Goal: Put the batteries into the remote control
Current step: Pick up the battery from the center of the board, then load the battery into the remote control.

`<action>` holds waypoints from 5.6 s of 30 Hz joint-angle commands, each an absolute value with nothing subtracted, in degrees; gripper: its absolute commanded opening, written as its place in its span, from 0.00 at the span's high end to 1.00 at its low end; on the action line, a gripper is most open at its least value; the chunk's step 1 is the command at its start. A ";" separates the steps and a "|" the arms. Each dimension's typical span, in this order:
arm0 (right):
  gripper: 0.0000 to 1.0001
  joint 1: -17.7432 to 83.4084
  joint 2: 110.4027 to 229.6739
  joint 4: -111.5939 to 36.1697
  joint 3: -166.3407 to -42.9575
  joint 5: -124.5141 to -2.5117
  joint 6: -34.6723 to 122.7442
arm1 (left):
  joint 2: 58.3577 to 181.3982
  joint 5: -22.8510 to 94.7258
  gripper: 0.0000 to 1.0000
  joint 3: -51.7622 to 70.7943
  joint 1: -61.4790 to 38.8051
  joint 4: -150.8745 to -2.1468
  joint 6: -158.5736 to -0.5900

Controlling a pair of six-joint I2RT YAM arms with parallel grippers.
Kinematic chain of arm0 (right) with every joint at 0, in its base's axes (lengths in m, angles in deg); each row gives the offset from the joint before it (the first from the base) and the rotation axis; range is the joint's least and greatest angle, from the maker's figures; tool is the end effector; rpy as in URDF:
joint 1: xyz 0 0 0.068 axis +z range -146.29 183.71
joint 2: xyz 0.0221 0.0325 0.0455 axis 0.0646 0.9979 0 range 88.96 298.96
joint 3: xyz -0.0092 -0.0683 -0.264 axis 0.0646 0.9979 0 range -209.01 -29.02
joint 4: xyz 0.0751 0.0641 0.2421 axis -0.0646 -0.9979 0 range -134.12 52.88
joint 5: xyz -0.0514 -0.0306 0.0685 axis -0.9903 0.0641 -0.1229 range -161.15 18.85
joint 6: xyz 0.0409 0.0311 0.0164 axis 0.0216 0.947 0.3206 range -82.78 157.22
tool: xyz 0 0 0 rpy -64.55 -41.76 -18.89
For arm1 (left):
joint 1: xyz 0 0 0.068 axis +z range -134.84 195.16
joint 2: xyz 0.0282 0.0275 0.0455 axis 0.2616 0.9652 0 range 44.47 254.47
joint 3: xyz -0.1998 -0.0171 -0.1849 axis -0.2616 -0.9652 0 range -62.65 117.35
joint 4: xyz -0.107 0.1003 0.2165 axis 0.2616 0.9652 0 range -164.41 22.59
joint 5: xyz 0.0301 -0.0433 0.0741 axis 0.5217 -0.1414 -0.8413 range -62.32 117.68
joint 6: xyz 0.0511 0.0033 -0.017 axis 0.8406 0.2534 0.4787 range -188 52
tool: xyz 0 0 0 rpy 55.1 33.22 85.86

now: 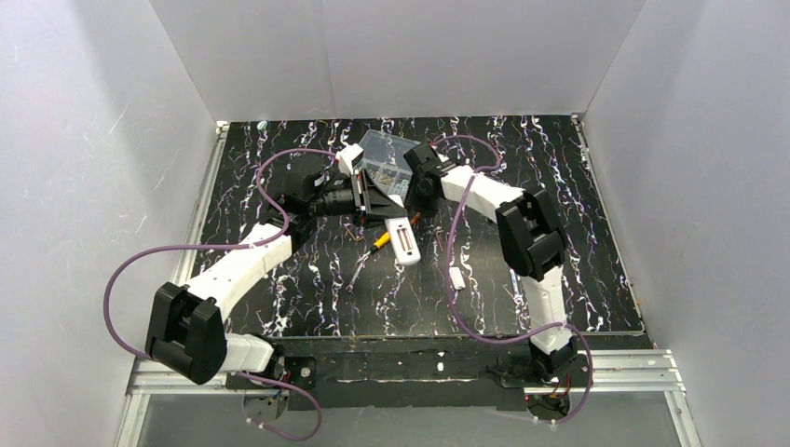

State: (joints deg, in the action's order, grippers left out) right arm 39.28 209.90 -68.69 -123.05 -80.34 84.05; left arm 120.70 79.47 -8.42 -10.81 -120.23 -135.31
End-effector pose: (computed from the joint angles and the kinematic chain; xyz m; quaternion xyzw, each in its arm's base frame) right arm 0.3761 0.2621 0.1895 0.1157 0.9526 0.1203 0.2545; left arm 0.2527 -0.1542 0.3726 0.1691 0.5886 -0.7117 0.3442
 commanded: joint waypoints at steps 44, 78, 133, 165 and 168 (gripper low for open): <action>0.99 38.43 147.90 -31.59 -80.50 -53.48 36.43 | 115.96 84.48 1.00 1.39 -9.32 -101.51 -112.25; 0.99 38.42 132.97 -31.33 -78.89 -16.05 14.41 | 105.81 63.80 1.00 -12.33 -9.70 -124.55 -109.82; 0.99 47.30 171.33 -96.70 -136.82 -54.88 42.30 | 114.02 49.03 1.00 -17.13 -11.93 -146.44 -138.23; 0.95 48.70 179.46 -99.52 -138.92 -59.72 41.12 | 119.44 59.23 1.00 -14.21 -15.07 -156.84 -141.48; 0.95 48.88 179.54 -99.33 -138.67 -59.13 40.84 | 119.57 59.14 1.00 -14.28 -15.07 -156.94 -141.63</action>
State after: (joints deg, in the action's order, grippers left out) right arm 48.52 179.02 -100.18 -137.57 -60.45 41.30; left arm 120.30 57.06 -17.60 -14.60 -149.34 -140.67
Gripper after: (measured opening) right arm 0.055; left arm 0.258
